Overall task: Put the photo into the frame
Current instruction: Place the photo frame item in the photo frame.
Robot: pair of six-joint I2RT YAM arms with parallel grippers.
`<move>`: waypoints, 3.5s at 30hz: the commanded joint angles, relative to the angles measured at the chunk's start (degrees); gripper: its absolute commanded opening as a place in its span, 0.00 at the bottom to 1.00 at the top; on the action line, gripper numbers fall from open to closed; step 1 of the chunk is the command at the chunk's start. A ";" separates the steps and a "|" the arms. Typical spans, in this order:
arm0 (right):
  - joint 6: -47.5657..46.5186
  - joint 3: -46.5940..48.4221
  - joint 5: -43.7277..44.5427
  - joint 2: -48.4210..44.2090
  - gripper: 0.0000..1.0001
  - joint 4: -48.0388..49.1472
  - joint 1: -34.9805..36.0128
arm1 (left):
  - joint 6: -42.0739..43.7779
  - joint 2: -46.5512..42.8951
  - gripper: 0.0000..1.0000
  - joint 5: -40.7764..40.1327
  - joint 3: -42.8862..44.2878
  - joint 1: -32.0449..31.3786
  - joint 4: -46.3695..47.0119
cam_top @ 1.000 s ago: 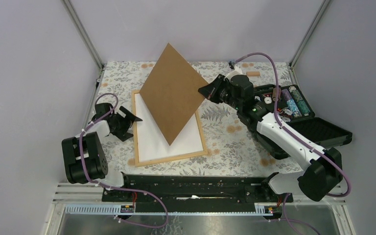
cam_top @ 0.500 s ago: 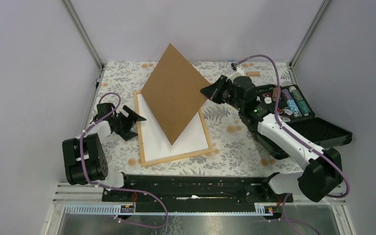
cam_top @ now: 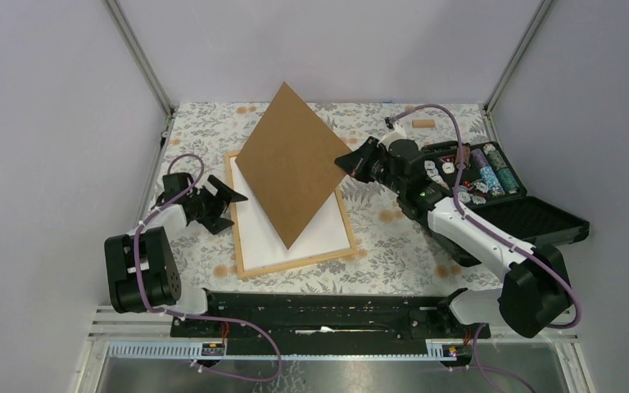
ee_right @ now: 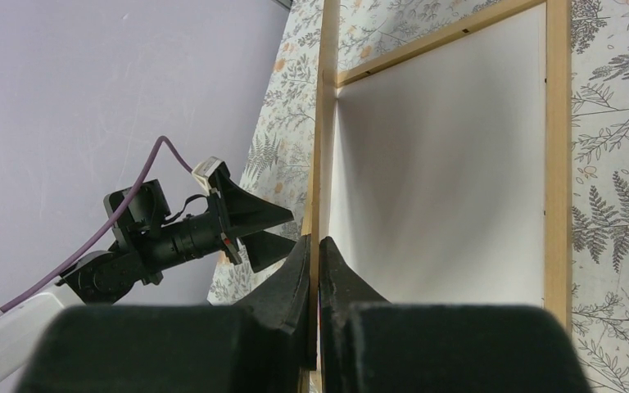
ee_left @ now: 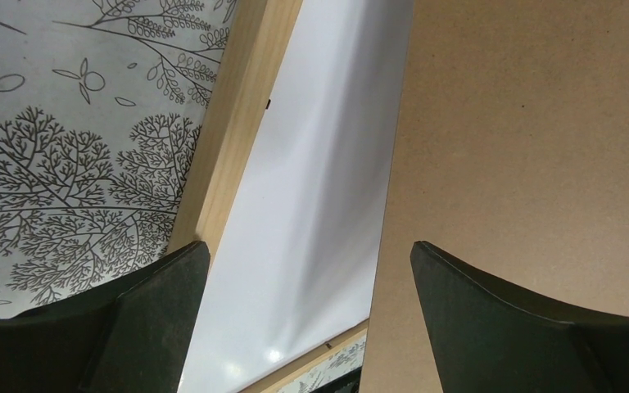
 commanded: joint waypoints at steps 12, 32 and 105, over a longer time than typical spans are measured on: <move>2.35 -12.78 -1.00 -3.20 0.00 23.80 0.15 | -0.90 -1.76 0.98 -4.49 1.51 0.83 2.59; -0.64 -23.78 11.56 -4.54 0.00 36.57 3.12 | -4.57 -1.07 0.97 -0.89 -8.62 -3.30 10.75; 1.23 -21.91 31.03 -3.42 1.00 -23.54 20.40 | 0.46 -0.06 0.98 -1.68 -3.82 -5.60 6.73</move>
